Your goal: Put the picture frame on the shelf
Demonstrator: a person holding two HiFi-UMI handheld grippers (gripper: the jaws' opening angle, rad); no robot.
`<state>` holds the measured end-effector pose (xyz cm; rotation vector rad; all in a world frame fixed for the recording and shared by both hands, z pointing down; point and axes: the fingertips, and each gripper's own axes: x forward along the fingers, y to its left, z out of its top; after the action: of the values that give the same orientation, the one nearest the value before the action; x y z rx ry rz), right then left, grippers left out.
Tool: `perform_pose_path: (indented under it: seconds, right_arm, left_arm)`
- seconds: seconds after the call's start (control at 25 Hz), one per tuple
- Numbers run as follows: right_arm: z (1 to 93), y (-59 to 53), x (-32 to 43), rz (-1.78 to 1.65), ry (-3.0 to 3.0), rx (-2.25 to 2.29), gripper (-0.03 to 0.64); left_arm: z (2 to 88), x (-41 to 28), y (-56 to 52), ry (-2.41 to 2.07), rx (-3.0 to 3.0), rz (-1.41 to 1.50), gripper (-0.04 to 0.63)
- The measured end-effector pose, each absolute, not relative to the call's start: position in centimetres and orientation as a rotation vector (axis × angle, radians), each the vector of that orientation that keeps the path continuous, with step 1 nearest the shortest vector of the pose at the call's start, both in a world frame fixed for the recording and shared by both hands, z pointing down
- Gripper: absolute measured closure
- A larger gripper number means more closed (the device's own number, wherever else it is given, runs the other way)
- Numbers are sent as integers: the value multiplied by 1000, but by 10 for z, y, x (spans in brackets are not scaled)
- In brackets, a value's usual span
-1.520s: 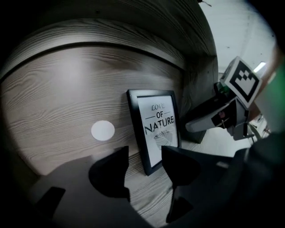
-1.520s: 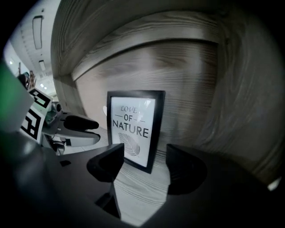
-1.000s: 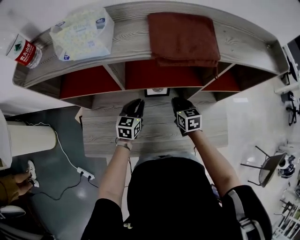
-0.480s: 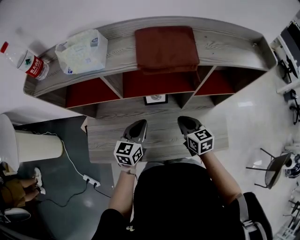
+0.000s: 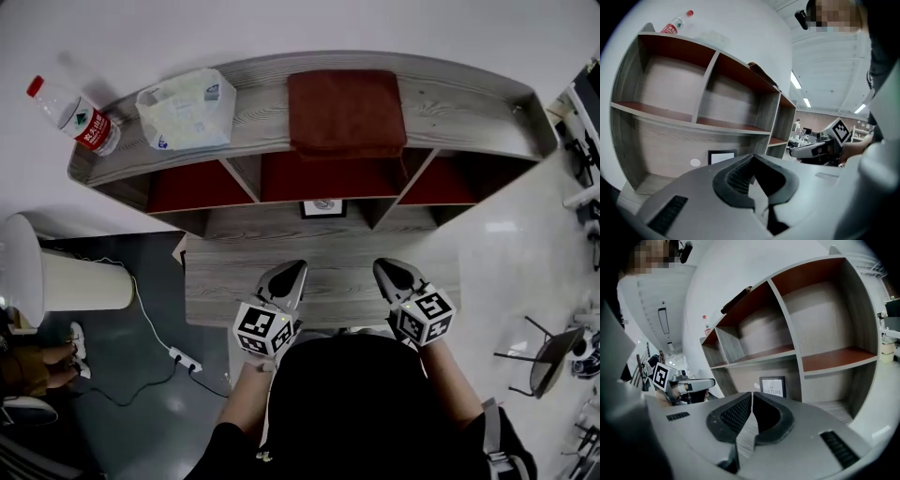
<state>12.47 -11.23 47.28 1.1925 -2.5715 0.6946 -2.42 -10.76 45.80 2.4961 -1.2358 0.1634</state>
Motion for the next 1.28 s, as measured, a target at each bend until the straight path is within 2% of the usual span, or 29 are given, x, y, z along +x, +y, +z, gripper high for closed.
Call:
perform_pose_path:
  seconds: [0.24, 1.28]
  right_arm:
    - [457, -106, 118, 603, -2608, 1175, 611]
    - [462, -121, 120, 585, -2576, 1181, 612]
  left_arm:
    - [450, -12, -100, -1200, 2544, 167, 586]
    - [456, -12, -113, -1203, 2519, 178, 586]
